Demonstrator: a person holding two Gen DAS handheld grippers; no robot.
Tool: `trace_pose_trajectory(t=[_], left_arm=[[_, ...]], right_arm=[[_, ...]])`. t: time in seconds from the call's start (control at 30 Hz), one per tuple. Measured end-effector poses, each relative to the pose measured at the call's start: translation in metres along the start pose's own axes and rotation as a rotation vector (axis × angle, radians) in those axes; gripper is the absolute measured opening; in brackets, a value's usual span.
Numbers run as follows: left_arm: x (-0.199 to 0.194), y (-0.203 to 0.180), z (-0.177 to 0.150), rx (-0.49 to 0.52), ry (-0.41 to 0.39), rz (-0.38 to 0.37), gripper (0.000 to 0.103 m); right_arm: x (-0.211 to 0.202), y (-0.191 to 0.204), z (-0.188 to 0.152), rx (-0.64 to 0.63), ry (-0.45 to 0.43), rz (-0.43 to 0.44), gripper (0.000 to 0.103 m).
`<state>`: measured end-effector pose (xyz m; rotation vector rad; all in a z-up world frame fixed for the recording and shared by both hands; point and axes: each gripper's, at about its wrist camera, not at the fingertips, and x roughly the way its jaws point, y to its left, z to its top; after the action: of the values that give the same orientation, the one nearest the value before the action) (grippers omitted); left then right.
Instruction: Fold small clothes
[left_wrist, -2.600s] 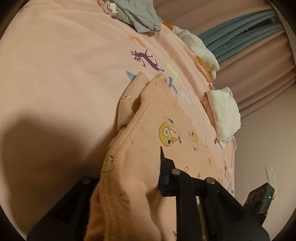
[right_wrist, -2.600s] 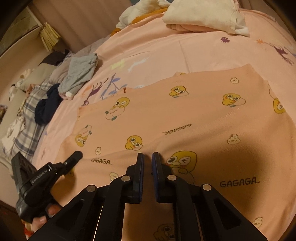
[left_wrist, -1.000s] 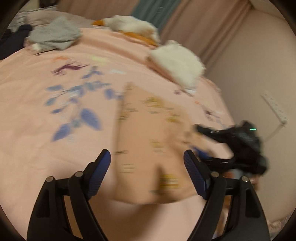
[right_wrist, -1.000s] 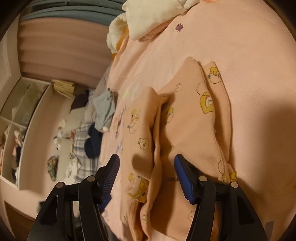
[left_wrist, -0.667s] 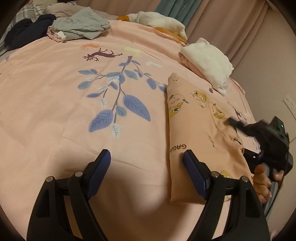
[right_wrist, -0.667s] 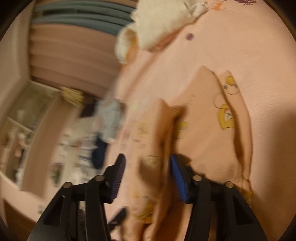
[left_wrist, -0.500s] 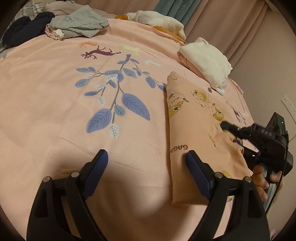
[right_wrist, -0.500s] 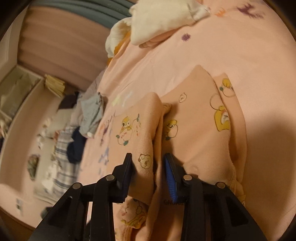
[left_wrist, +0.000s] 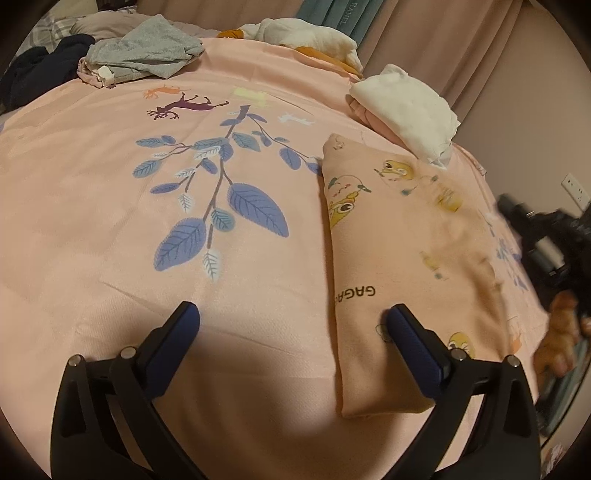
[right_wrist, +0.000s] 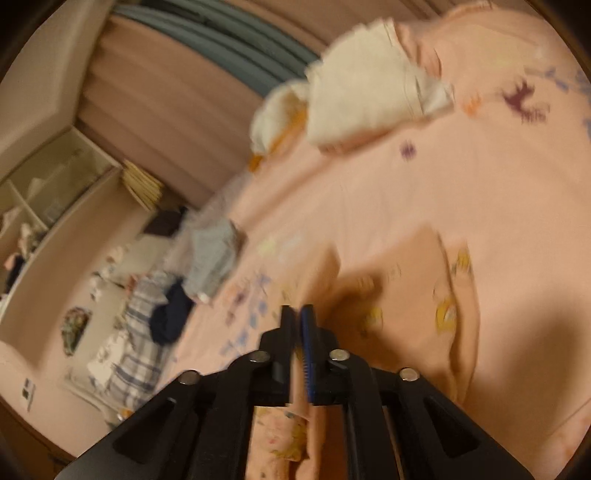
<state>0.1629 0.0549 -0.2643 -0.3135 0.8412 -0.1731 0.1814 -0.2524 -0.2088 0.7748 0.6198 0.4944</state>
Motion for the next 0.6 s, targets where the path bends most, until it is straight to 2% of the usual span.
trace_pose_trajectory(t=[0.07, 0.1, 0.17, 0.2, 0.27, 0.33, 0.43, 0.5, 0.6], left_arm=[[0.0, -0.001, 0.0, 0.004, 0.0, 0.005, 0.102], [0.0, -0.001, 0.0, 0.003, 0.0, 0.004, 0.102], [0.0, 0.0, 0.0, 0.001, 0.0, 0.003, 0.102], [0.0, 0.0, 0.0, 0.0, -0.001, 0.002, 0.102], [-0.001, 0.001, 0.0, -0.007, -0.005, -0.007, 0.102], [-0.006, 0.006, 0.0, -0.035, -0.025, -0.026, 0.102], [-0.02, 0.018, 0.0, -0.143, -0.099, -0.037, 0.101], [-0.018, 0.021, 0.003, -0.151, -0.087, -0.03, 0.101], [-0.016, 0.019, 0.003, -0.148, -0.08, -0.025, 0.101]], right_arm=[[-0.015, -0.003, 0.006, 0.0, -0.056, -0.012, 0.005], [-0.018, -0.009, 0.008, 0.005, -0.055, -0.02, 0.005], [-0.014, -0.023, 0.007, 0.052, 0.013, -0.038, 0.006], [-0.006, -0.032, 0.006, 0.097, 0.073, -0.055, 0.021], [0.015, -0.046, -0.001, 0.165, 0.213, -0.09, 0.04], [0.026, -0.044, -0.006, 0.152, 0.266, -0.11, 0.04], [0.035, -0.031, -0.012, 0.106, 0.29, -0.069, 0.04], [0.043, -0.026, -0.016, 0.107, 0.322, -0.046, 0.04], [0.053, -0.015, -0.025, 0.059, 0.336, -0.068, 0.04]])
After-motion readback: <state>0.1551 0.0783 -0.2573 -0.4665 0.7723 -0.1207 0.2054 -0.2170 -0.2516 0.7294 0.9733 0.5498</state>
